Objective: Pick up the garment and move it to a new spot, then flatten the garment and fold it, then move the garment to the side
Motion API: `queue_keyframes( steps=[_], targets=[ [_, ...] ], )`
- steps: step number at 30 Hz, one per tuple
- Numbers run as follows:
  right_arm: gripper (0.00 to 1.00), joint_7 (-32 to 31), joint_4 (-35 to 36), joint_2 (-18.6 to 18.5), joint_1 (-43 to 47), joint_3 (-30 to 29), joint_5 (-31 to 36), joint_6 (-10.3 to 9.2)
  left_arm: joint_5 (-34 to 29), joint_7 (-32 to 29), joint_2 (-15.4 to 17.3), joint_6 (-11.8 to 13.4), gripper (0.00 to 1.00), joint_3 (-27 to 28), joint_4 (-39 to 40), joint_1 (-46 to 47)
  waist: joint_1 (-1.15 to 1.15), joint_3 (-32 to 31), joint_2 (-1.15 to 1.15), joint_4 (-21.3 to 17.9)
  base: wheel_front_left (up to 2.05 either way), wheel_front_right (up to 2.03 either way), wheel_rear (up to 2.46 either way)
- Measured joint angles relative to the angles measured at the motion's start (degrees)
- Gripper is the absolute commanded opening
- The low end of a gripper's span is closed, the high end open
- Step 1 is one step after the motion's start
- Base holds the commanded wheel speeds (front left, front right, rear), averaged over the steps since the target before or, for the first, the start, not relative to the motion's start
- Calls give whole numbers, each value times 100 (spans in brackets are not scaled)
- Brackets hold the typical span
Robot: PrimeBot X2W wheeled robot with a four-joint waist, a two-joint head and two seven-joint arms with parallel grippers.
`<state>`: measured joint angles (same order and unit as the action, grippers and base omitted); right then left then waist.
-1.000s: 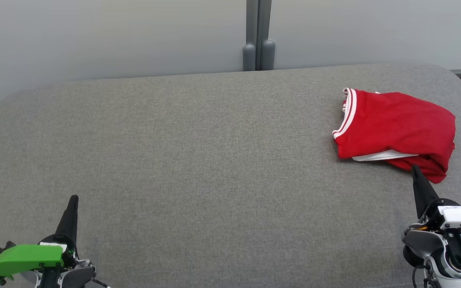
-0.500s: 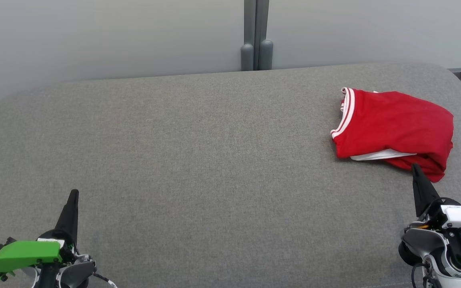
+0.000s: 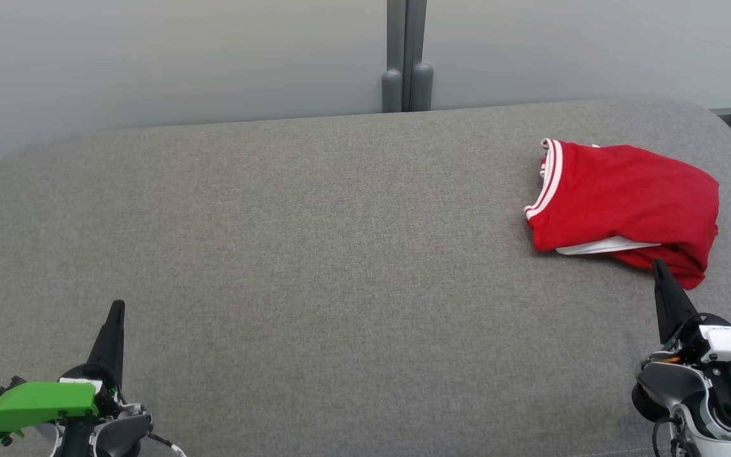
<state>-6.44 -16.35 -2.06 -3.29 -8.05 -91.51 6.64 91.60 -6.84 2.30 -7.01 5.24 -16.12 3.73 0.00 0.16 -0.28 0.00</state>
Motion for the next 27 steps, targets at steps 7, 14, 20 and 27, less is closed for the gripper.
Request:
queue_keyframes(
  steps=[7, 14, 20, 27],
  targets=[
    [0, 0, 3, 0, 0, 0, -10, 0, 0, 0, 0, -1, 0, 0, 2, 0, 0, 0, 0, 0, 0, 0, 0],
    [0, 0, 11, 1, 0, 0, -10, 0, 0, 1, -1, -1, 0, -1, 5, 0, 0, 0, 0, 0, 0, 0, 0],
    [0, 0, 15, 1, 0, 0, -10, 0, 0, 1, -1, -1, 0, -2, 8, 0, 0, 0, 0, 0, 0, 0, 0],
    [0, 0, 16, 1, 0, 1, -10, 0, 0, 1, -1, -1, 0, -2, 11, 0, 0, 1, 0, 0, 0, 0, 0]
  ],
)
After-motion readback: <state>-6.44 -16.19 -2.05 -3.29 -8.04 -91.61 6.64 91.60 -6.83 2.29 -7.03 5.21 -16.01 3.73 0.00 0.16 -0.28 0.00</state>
